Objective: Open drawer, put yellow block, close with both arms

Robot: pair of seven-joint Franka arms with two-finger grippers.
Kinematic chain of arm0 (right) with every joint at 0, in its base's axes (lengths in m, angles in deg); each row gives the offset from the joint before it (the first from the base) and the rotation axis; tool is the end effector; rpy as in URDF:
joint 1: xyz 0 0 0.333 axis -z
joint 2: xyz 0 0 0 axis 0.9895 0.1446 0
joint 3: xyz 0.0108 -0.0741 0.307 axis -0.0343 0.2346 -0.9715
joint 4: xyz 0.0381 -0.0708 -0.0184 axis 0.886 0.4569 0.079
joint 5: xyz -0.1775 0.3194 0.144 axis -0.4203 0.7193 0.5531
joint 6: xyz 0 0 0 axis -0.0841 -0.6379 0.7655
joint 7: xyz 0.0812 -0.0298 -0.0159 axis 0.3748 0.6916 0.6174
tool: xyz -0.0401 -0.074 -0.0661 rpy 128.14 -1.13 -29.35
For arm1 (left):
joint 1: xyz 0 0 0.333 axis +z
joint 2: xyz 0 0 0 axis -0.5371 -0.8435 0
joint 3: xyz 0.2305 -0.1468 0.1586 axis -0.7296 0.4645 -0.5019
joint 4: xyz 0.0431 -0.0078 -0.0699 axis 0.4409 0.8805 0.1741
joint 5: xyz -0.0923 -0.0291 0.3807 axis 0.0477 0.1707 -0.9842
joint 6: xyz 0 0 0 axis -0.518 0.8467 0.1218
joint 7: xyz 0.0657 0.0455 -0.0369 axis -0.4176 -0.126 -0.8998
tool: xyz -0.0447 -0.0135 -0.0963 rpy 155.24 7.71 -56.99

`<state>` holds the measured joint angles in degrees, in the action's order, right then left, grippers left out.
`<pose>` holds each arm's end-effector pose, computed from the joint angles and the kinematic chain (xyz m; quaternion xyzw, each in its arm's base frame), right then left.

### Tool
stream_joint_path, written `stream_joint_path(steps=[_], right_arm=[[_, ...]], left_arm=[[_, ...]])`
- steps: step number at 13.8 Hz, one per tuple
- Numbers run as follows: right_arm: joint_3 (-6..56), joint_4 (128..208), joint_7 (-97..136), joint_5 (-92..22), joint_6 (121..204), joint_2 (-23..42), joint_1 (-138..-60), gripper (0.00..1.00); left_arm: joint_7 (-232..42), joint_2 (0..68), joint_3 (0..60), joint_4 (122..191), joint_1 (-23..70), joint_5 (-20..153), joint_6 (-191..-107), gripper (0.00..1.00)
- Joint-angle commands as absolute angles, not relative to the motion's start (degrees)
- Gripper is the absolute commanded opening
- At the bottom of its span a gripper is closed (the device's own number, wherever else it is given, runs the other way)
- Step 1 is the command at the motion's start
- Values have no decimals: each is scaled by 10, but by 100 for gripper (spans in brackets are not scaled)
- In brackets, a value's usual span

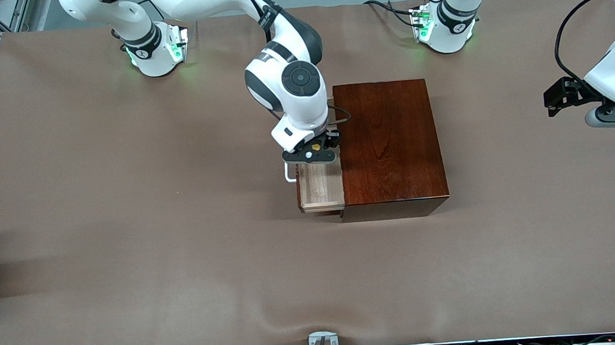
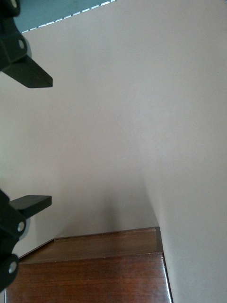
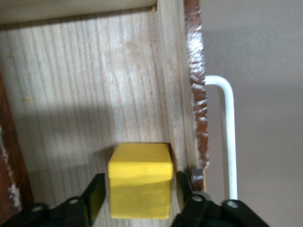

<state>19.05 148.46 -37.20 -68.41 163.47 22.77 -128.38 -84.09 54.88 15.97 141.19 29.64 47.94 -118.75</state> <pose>0.4917 0.5334 0.3402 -0.9978 0.0573 0.0202 0.0257 0.5732 -0.0518 0.6222 -0.9920 0.0956 0.0189 0.0799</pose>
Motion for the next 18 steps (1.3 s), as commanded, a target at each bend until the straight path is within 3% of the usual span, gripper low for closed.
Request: stream_joint_path(steps=[1, 4, 10, 15, 18], right_arm=[[183, 1484, -370, -678, 1631, 215, -1273, 100], [181, 1473, -389, -677, 1599, 186, -1275, 100], [186, 1381, -389, -669, 1424, 137, -1268, 100], [186, 1384, -335, -676, 1358, 65, -1170, 100], [224, 1391, -266, -682, 1324, 36, -1125, 100]], left_arm=[[-850, 548, 163, 1403, 296, 473, -1186, 100], [-850, 548, 163, 1403, 297, 473, -1186, 100], [-850, 548, 163, 1403, 298, 473, -1186, 100], [-850, 548, 163, 1403, 298, 478, -1186, 100], [-849, 549, 159, 1403, 305, 515, -1186, 100]])
